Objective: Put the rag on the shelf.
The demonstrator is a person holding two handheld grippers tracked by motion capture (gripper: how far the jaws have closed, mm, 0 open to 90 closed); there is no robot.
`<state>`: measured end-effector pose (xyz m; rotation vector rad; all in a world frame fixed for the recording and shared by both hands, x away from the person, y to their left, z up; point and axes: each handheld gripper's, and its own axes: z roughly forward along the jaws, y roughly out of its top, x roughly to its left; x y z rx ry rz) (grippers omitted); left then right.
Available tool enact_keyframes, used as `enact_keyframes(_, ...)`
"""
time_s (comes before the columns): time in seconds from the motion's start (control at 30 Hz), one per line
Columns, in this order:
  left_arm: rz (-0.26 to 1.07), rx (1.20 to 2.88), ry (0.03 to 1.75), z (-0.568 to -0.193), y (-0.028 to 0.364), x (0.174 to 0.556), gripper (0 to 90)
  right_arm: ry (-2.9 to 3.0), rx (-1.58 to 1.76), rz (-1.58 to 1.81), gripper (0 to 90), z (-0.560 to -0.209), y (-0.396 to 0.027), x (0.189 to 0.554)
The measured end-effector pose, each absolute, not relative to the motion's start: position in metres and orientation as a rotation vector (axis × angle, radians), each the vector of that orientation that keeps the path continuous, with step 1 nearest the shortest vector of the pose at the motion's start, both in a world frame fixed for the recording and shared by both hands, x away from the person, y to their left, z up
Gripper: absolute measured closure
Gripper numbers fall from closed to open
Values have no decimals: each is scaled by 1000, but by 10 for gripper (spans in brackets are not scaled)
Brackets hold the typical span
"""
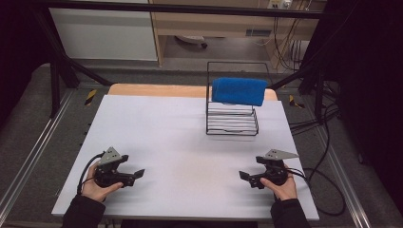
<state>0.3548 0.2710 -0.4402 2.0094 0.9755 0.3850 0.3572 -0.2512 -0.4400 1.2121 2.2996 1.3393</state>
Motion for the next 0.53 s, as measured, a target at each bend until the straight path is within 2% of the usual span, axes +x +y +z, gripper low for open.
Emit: enact_keyframes(0.53, 394, 2013, 973, -445, 273, 354, 109, 2318, 1211, 1317, 8, -446, -258, 353)
